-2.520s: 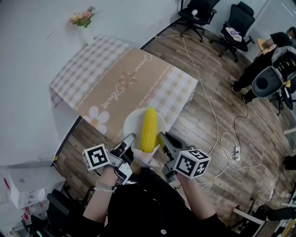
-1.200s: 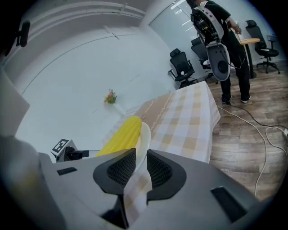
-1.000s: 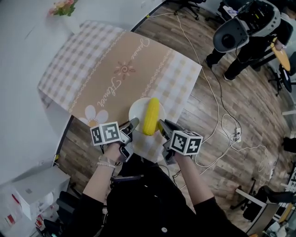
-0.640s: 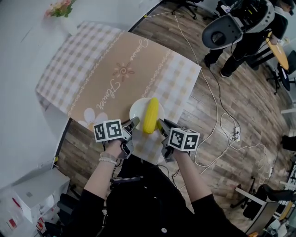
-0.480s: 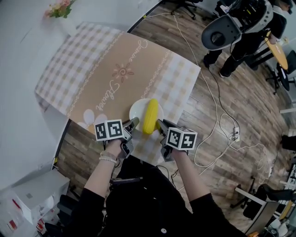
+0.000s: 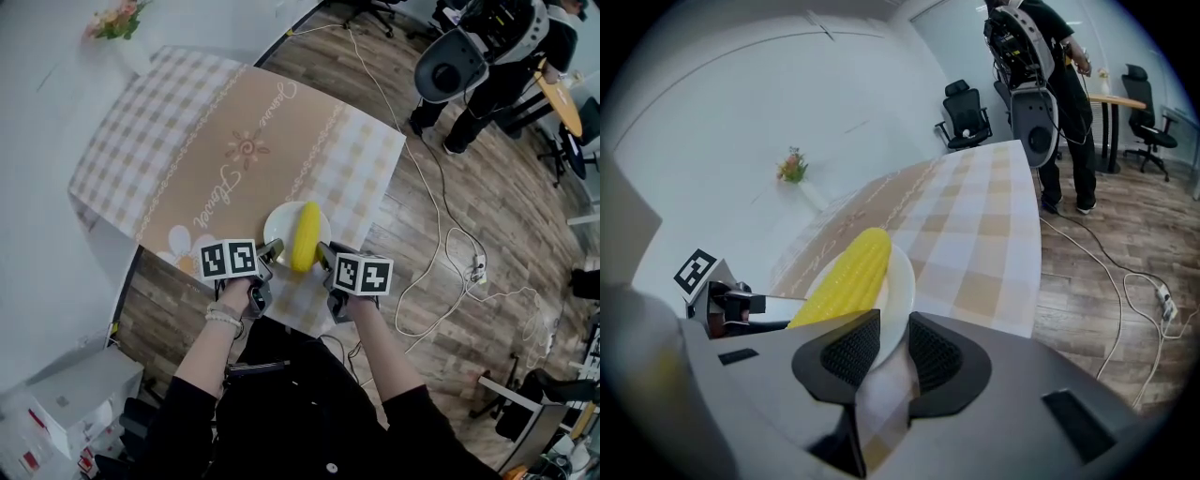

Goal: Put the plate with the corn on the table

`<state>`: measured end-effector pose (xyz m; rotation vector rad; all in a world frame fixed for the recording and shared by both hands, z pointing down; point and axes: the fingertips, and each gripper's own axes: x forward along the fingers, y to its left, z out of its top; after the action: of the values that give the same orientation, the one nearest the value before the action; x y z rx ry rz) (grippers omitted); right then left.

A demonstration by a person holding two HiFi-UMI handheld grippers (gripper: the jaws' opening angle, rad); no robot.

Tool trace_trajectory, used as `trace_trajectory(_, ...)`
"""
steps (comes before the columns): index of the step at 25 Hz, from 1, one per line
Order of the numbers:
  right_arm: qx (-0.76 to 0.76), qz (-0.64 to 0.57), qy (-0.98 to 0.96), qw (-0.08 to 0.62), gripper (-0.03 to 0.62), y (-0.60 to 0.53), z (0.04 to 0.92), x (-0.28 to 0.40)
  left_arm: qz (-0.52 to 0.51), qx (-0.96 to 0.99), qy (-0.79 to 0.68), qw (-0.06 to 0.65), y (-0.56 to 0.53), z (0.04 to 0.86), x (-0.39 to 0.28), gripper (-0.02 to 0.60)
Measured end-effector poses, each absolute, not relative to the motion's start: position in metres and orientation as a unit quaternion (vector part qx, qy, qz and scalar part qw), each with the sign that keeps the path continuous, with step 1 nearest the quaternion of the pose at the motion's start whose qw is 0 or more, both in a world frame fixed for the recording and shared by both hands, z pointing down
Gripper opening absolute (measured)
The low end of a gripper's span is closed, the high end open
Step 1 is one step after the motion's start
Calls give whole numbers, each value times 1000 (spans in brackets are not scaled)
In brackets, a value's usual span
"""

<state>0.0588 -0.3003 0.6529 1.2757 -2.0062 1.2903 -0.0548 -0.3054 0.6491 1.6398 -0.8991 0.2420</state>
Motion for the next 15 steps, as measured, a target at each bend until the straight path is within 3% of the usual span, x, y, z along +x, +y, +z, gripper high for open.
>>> trace_trajectory(15, 469, 445, -720, 254, 127, -300, 654, 58, 169, 687, -390, 590, -300, 650, -62, 81)
